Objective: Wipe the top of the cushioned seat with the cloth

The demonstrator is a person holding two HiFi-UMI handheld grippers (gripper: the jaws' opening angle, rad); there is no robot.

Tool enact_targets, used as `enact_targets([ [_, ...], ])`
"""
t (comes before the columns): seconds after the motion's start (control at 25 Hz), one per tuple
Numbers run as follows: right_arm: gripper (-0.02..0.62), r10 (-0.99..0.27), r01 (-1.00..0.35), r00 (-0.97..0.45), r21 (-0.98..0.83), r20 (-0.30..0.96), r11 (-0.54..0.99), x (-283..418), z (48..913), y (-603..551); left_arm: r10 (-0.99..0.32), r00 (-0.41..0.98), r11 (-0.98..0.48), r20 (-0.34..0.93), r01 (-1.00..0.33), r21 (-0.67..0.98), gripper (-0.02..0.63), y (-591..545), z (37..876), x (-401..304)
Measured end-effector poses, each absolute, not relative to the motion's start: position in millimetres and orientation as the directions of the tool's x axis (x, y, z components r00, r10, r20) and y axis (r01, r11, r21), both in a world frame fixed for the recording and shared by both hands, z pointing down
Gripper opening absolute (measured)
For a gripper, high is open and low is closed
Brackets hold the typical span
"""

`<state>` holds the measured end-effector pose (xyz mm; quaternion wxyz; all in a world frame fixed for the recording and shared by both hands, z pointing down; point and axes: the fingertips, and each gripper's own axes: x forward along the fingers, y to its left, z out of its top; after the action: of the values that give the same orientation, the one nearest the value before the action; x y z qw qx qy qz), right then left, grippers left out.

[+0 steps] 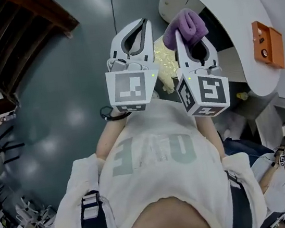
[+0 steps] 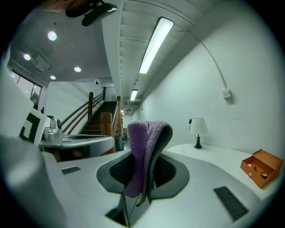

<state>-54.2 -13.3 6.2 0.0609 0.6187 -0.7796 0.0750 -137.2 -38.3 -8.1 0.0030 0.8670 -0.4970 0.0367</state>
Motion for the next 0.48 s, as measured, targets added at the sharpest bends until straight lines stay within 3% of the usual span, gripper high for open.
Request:
enact_targets([
  [0.48, 0.094, -0.943, -0.967, -0.255, -0.074, 0.212, 0.245, -59.2, 15.3, -16.2, -0.857, 0.509, -0.514, 0.081, -0.857, -0.044, 0.006, -37.5, -1.7, -138.4],
])
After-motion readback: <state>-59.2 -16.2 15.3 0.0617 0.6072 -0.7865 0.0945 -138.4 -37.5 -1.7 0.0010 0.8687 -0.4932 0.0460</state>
